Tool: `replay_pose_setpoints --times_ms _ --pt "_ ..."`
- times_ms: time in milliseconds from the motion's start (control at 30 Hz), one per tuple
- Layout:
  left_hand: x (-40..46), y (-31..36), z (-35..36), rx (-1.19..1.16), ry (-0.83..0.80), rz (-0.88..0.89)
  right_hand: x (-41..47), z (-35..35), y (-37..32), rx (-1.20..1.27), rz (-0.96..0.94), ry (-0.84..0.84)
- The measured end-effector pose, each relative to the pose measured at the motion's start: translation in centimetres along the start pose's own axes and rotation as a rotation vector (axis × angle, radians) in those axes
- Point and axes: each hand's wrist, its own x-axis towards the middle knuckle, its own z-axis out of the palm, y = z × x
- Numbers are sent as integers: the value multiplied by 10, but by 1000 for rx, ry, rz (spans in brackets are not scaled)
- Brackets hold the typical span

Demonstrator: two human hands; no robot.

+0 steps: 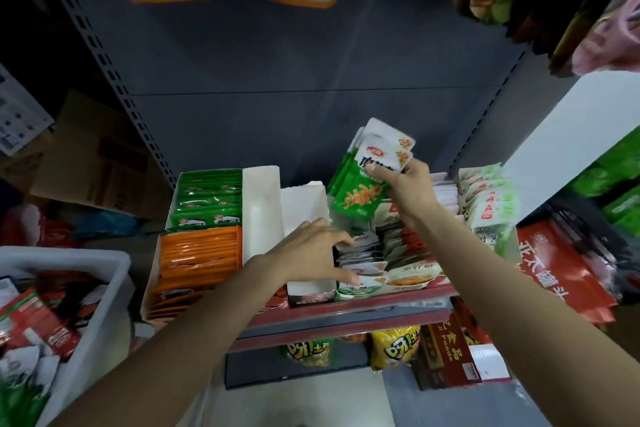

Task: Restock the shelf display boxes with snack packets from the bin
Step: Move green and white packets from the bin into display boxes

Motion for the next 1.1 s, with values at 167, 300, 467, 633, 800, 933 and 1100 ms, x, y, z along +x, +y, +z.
replay_pose_setpoints --times_ms 167,300,467,633,800,933,1100 --pt "-3 2 4 30 12 -24 -1 -1 17 -671 -46 -81" --pt "-8 -1 5 24 11 -53 -3 6 11 -970 -139 -268" --pt "-14 -2 0 22 73 -92 3 6 9 -1297 -270 -414" --pt "-12 3 1 -41 193 -104 -1 8 17 -1552 -268 -524" --pt "-16 2 1 -135 143 -93 -11 1 20 -1445 -276 -445" --pt "-27 -5 -2 -294 310 -137 -29 11 14 -1250 -318 -357" --pt "-64 -29 -19 -416 646 -323 -54 65 13 -1130 -302 -396"
